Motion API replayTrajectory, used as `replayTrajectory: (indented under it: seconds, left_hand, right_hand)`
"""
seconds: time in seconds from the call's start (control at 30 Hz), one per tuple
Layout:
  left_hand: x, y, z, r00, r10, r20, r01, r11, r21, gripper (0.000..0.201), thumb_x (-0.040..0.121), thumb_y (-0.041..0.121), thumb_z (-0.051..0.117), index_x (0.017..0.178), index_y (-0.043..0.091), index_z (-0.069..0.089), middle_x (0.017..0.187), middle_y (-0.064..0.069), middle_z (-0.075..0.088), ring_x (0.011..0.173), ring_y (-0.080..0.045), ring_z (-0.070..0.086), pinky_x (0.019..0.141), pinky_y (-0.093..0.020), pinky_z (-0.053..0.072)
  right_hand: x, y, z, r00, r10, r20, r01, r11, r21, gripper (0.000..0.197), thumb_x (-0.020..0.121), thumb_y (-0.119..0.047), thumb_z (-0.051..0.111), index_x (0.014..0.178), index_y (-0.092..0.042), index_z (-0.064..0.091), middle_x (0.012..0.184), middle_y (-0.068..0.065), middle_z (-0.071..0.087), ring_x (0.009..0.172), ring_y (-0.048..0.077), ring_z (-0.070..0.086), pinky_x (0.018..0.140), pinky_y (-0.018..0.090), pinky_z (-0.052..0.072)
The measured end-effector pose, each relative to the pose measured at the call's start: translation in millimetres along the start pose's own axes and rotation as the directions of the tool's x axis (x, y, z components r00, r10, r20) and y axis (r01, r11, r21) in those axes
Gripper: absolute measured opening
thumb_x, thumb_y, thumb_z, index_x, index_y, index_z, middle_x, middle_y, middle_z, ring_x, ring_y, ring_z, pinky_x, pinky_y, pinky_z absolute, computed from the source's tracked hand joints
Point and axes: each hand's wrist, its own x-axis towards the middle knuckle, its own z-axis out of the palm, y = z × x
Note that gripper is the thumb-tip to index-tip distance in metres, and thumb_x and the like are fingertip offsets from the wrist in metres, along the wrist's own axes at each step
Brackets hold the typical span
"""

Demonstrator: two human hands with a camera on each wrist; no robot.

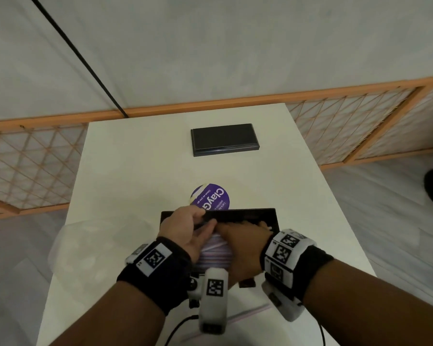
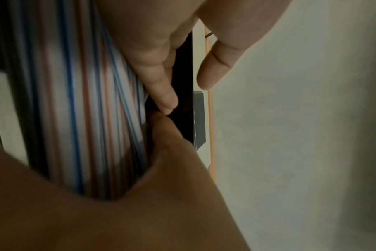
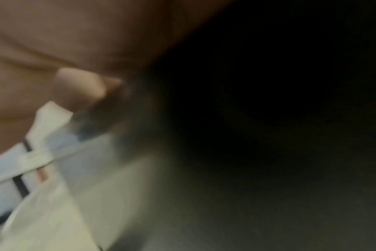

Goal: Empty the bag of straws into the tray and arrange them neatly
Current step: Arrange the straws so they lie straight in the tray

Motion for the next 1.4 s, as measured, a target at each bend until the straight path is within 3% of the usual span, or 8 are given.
replayTrajectory:
  seconds: [0.17, 0.33, 0.6, 0.7, 0.83, 0.97, 1.2, 1.4]
  left_hand:
    - [-6.1, -1.1, 9.8, 0.999, 0.038, -0.008, -0.037, 0.998, 0.055, 0.006, 0.089, -0.003, 0.059, 0.095, -0.003, 0.062, 0.097, -0.023, 0.067, 0.077, -0.029, 0.068, 0.057, -0.03, 0.063]
    - [-26.0, 0.7, 2.7, 0.977, 0.214, 0.006, -0.205, 0.929, 0.308, 0.006, 0.092, -0.003, 0.061, 0.088, -0.001, 0.064, 0.087, -0.019, 0.069, 0.075, -0.028, 0.07, 0.071, -0.036, 0.064]
    - [-28.5, 20.2, -19.9, 0.774, 0.619, 0.131, -0.43, 0.362, 0.827, 0.019, 0.078, 0.033, 0.075, 0.062, 0.022, 0.076, 0.066, 0.01, 0.074, 0.073, -0.015, 0.073, 0.081, -0.036, 0.06]
    - [-25.2, 28.8, -21.1, 0.706, 0.697, 0.123, -0.426, 0.28, 0.86, 0.035, 0.079, 0.037, 0.08, 0.056, 0.017, 0.061, 0.065, 0.01, 0.065, 0.077, -0.02, 0.068, 0.076, -0.029, 0.051]
    - [-22.4, 33.9, -25.0, 0.681, 0.729, 0.071, -0.424, 0.313, 0.85, 0.038, 0.076, 0.033, 0.08, 0.066, 0.017, 0.047, 0.069, 0.004, 0.059, 0.072, -0.02, 0.06, 0.067, -0.03, 0.041]
    - [-19.7, 36.1, -36.0, 0.749, 0.659, 0.073, -0.491, 0.477, 0.729, 0.026, 0.071, 0.028, 0.073, 0.085, 0.028, 0.051, 0.065, 0.007, 0.075, 0.078, -0.019, 0.074, 0.08, -0.042, 0.059]
    - [-27.4, 47.2, -54.2, 0.745, 0.657, 0.115, -0.555, 0.515, 0.653, 0.008, 0.063, 0.031, 0.069, 0.071, 0.031, 0.07, 0.061, 0.003, 0.072, 0.067, -0.027, 0.074, 0.07, -0.056, 0.062]
    - [-26.3, 44.5, -63.2, 0.769, 0.625, 0.131, -0.548, 0.54, 0.639, 0.011, 0.073, 0.023, 0.081, 0.066, 0.021, 0.072, 0.059, 0.005, 0.069, 0.06, -0.022, 0.066, 0.053, -0.033, 0.051]
  right_hand:
    - [-0.2, 6.9, -17.5, 0.995, -0.1, 0.026, 0.094, 0.982, 0.161, 0.093, 0.056, -0.045, 0.094, 0.136, -0.036, 0.047, 0.133, -0.011, 0.059, 0.118, 0.012, 0.058, 0.107, 0.031, 0.044]
    - [6.2, 9.3, -10.3, 0.999, -0.026, 0.031, 0.021, 0.989, 0.147, 0.087, 0.055, -0.062, 0.087, 0.128, -0.038, 0.048, 0.121, -0.011, 0.062, 0.107, 0.015, 0.061, 0.098, 0.034, 0.051]
    - [15.1, -1.8, -8.3, 1.0, -0.016, 0.012, 0.014, 0.986, 0.166, 0.099, 0.063, -0.067, 0.08, 0.146, -0.041, 0.033, 0.132, -0.011, 0.058, 0.117, 0.014, 0.058, 0.105, 0.033, 0.045]
    - [14.3, -8.2, -10.2, 1.0, -0.021, 0.014, 0.018, 0.985, 0.169, 0.094, 0.066, -0.061, 0.081, 0.146, -0.041, 0.034, 0.134, -0.011, 0.058, 0.119, 0.014, 0.057, 0.106, 0.033, 0.044]
    - [11.7, -11.3, -14.5, 1.0, -0.002, 0.014, 0.0, 0.988, 0.157, 0.088, 0.065, -0.062, 0.08, 0.14, -0.039, 0.039, 0.127, -0.011, 0.061, 0.111, 0.014, 0.06, 0.102, 0.033, 0.047]
    - [8.4, -12.7, -18.9, 0.999, 0.026, 0.028, -0.029, 0.989, 0.142, 0.081, 0.07, -0.058, 0.08, 0.138, -0.034, 0.043, 0.124, -0.009, 0.061, 0.107, 0.014, 0.059, 0.097, 0.031, 0.048]
    - [6.3, -13.2, -19.6, 0.998, 0.062, 0.02, -0.064, 0.985, 0.161, 0.083, 0.072, -0.059, 0.079, 0.141, -0.031, 0.041, 0.126, -0.007, 0.06, 0.11, 0.015, 0.059, 0.097, 0.029, 0.048]
    - [5.9, -4.5, -17.4, 0.997, 0.063, -0.034, -0.056, 0.985, 0.166, 0.079, 0.072, -0.065, 0.074, 0.139, -0.039, 0.04, 0.123, -0.012, 0.06, 0.106, 0.012, 0.059, 0.096, 0.027, 0.047]
